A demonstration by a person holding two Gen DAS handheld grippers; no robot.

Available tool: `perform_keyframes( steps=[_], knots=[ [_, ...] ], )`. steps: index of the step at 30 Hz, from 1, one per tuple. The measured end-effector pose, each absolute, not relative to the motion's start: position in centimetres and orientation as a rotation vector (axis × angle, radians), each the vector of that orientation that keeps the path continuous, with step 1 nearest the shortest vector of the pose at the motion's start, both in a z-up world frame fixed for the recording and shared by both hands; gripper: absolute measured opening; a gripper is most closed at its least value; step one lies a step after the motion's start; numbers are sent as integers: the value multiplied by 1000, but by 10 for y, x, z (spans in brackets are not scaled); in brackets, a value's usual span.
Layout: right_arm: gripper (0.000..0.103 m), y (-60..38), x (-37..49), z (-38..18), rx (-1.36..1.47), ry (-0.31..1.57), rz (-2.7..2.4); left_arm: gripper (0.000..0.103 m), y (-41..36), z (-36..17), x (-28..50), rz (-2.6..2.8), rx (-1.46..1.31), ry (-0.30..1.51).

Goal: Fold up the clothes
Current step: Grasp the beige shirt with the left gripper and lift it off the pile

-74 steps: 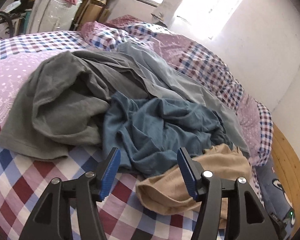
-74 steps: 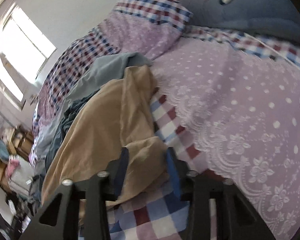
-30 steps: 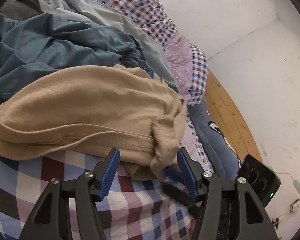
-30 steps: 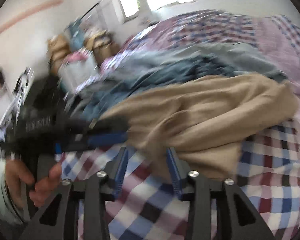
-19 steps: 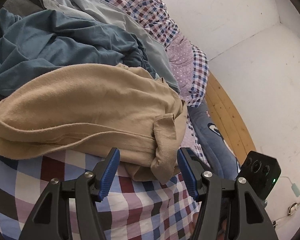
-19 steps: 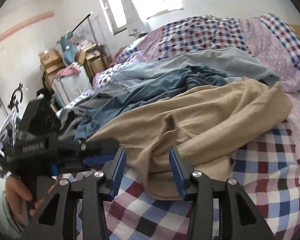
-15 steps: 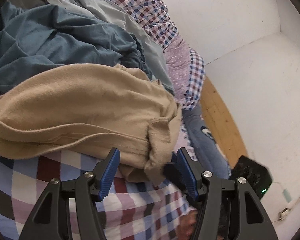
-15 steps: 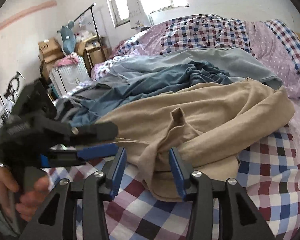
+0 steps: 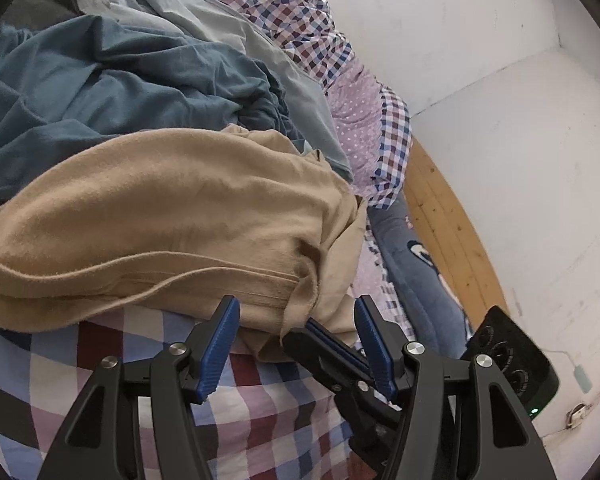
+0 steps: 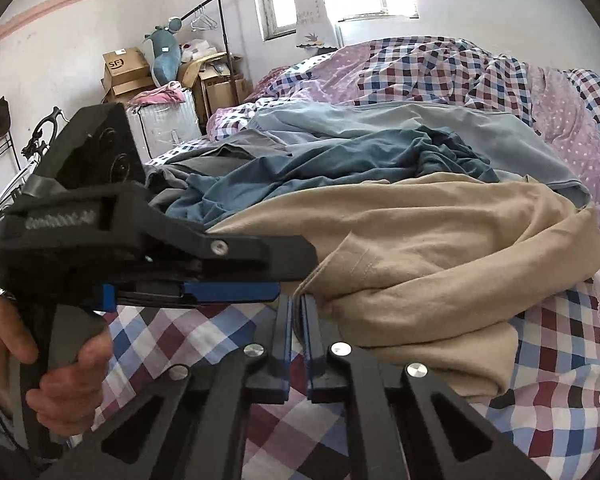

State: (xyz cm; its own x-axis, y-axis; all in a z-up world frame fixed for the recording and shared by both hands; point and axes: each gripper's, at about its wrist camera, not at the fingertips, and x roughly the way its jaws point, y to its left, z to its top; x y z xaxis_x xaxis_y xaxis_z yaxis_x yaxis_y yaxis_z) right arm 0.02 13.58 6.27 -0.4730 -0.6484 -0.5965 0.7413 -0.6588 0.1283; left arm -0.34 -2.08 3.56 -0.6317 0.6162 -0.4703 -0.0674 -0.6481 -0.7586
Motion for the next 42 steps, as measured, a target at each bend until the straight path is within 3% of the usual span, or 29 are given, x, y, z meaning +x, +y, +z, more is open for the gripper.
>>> perform_keyframes(
  steps=[14, 25, 29, 30, 35, 42],
  knots=[
    [2, 153, 10, 64, 788, 189, -2095, 61, 5, 28, -15, 2284, -1099, -939],
    [5, 153, 16, 61, 797, 221, -2075, 9, 17, 27, -14, 2299, -1085, -899],
    [6, 156, 14, 60, 812, 203, -2096, 4, 15, 35, -10, 2353, -1014, -903],
    [8, 158, 13, 60, 814, 199, -2104, 4, 12, 38, -9, 2370, -988, -909],
    [35, 166, 8, 61, 818, 172, -2150, 3, -11, 56, -3, 2455, -851, -963],
    [39, 179, 4, 65, 807, 147, -2243, 2, -50, 74, 5, 2577, -703, -1037]
  ],
)
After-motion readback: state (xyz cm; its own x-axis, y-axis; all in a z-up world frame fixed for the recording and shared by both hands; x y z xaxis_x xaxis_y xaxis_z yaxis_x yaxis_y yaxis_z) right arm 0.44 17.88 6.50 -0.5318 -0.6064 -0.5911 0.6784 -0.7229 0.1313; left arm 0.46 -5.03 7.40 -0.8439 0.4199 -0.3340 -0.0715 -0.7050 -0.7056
